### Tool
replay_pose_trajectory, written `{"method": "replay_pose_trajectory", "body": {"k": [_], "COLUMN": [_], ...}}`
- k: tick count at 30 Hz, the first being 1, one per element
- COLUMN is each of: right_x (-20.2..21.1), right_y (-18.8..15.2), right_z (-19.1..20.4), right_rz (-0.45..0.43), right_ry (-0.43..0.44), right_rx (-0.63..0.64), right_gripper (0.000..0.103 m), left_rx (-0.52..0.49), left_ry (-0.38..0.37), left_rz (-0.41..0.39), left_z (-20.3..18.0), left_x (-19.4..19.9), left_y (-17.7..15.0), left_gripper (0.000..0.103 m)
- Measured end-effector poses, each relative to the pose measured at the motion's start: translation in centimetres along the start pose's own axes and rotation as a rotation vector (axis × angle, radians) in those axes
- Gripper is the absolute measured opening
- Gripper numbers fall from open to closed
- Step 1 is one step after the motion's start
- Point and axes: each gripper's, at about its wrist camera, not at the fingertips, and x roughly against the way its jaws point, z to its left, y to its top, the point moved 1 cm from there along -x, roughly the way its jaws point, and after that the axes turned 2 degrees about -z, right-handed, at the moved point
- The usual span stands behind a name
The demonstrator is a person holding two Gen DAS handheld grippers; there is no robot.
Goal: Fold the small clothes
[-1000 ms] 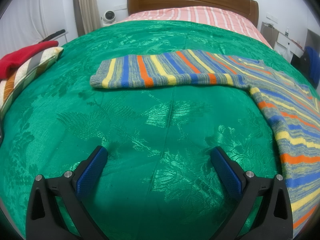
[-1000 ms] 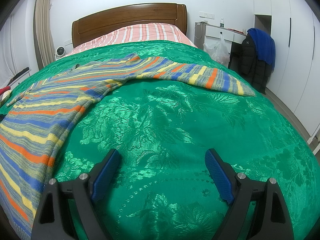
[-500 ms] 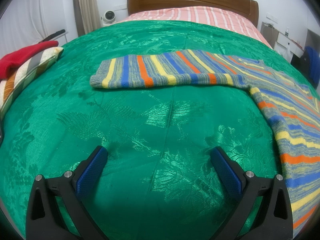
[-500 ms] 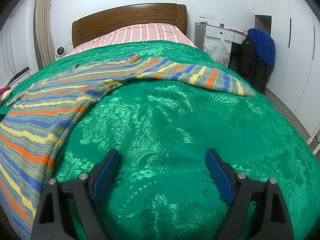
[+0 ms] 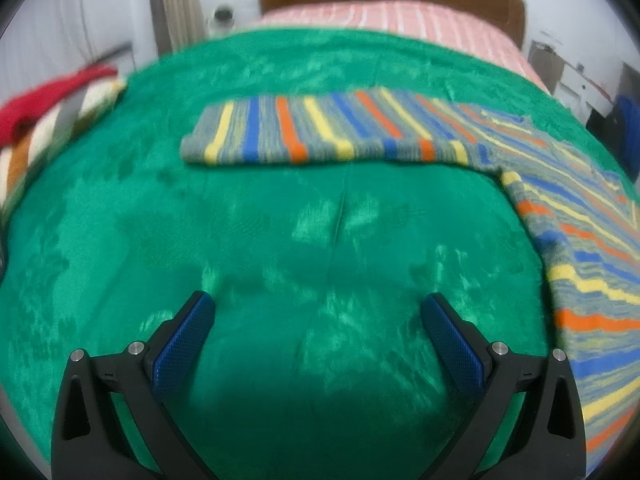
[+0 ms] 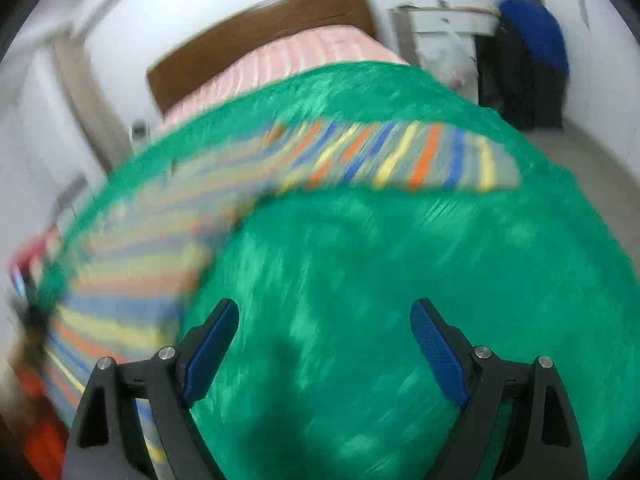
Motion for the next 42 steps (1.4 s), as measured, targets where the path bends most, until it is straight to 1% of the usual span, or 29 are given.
{"method": "replay_pose_trajectory", "body": {"k": [2,3,4,5,6,7,8,10,11,12,15,17,18,19,20,21,22,23,24,25,27,29,31,34,36,39,40,41,42], "right_x": [1.5,2.1,2.0,1.5,0.4,-1.1,-2.4,-4.4,-5.2,-6.2,-8.0,-9.1,-9.6,-9.7,-9.6,-9.0,-8.5,-7.8,-7.1,-6.5,-5.8,-6.0,-7.0,-10.1,-13.3,-18.2,-19.9,-20.7,-22.7], "right_y": [3.5,5.5,6.8,7.7,8.3,8.6,8.6,8.6,8.8,9.2,10.3,11.1,11.7,11.6,12.1,13.2,13.9,15.0,16.1,17.5,20.1,21.7,22.7,22.6,21.6,19.3,18.5,17.6,16.6], "right_z": [-3.9,-6.8,-9.4,-11.5,-13.9,-16.2,-17.8,-19.3,-19.5,-19.4,-19.0,-18.4,-18.1,-17.4,-16.9,-15.9,-14.9,-13.2,-11.5,-9.3,-3.9,1.6,7.5,16.1,21.3,26.4,27.5,28.0,28.5], "right_rz": [-0.077,-0.113,-0.118,-0.095,-0.048,0.007,0.045,0.066,0.071,0.083,0.109,0.144,0.177,0.191,0.192,0.175,0.157,0.132,0.106,0.077,0.043,0.043,0.060,0.114,0.160,0.217,0.234,0.249,0.294], "right_ry": [-0.007,-0.019,-0.022,-0.020,-0.006,0.023,0.055,0.105,0.119,0.135,0.132,0.115,0.059,0.027,0.000,-0.055,-0.086,-0.101,-0.097,-0.069,0.021,0.103,0.187,0.295,0.332,0.349,0.351,0.360,0.397], "right_rx": [-0.129,-0.222,-0.312,-0.384,-0.470,-0.564,-0.638,-0.721,-0.730,-0.721,-0.686,-0.643,-0.591,-0.561,-0.529,-0.465,-0.409,-0.345,-0.295,-0.250,-0.165,-0.085,-0.009,0.082,0.146,0.207,0.213,0.208,0.178], "right_gripper": [0.087,0.087,0.087,0.087,0.084,0.075,0.072,0.070,0.068,0.065,0.057,0.040,0.012,0.004,0.004,0.004,0.003,0.003,0.003,0.003,0.003,0.003,0.003,0.003,0.003,0.003,0.005,0.006,0.019], "left_rx": [-0.009,-0.026,-0.038,-0.049,-0.052,-0.051,-0.050,-0.049,-0.050,-0.053,-0.056,-0.055,-0.056,-0.056,-0.055,-0.055,-0.056,-0.056,-0.056,-0.057,-0.056,-0.052,-0.049,-0.046,-0.046,-0.046,-0.046,-0.046,-0.046], "left_ry": [-0.032,-0.047,-0.055,-0.061,-0.064,-0.065,-0.063,-0.054,-0.050,-0.046,-0.038,-0.036,-0.035,-0.034,-0.033,-0.031,-0.029,-0.027,-0.024,-0.023,-0.025,-0.033,-0.038,-0.044,-0.045,-0.045,-0.045,-0.045,-0.046], "left_rz": [0.063,0.075,0.074,0.060,0.044,0.021,0.003,-0.038,-0.050,-0.060,-0.081,-0.090,-0.093,-0.096,-0.101,-0.105,-0.110,-0.117,-0.122,-0.128,-0.134,-0.144,-0.148,-0.151,-0.153,-0.157,-0.158,-0.159,-0.160], "left_z": [0.0,-0.1,-0.2,-0.1,-0.1,-0.1,-0.1,-0.2,-0.3,-0.3,-0.4,-0.4,-0.4,-0.4,-0.4,-0.4,-0.3,-0.4,-0.3,-0.4,-0.4,-0.2,-0.1,0.0,0.0,0.0,0.1,0.0,0.0], "left_x": [0.5,0.7,0.9,1.1,1.2,1.3,1.4,1.7,1.7,1.8,1.9,1.9,1.9,2.0,2.0,2.0,2.0,2.1,2.1,2.2,2.2,2.3,2.3,2.3,2.4,2.3,2.3,2.3,2.3], "left_y": [-0.2,-0.4,-0.7,-1.1,-1.5,-1.9,-2.2,-2.7,-2.8,-2.9,-3.2,-3.2,-3.2,-3.2,-3.3,-3.3,-3.3,-3.5,-3.6,-3.6,-3.8,-3.9,-4.0,-4.0,-4.0,-4.0,-4.1,-4.1,-4.1], "left_gripper": [0.103,0.103,0.103,0.103,0.103,0.103,0.103,0.103,0.103,0.103,0.103,0.103,0.103,0.103,0.103,0.103,0.103,0.103,0.103,0.103,0.103,0.103,0.103,0.103,0.103,0.103,0.103,0.103,0.103]}}
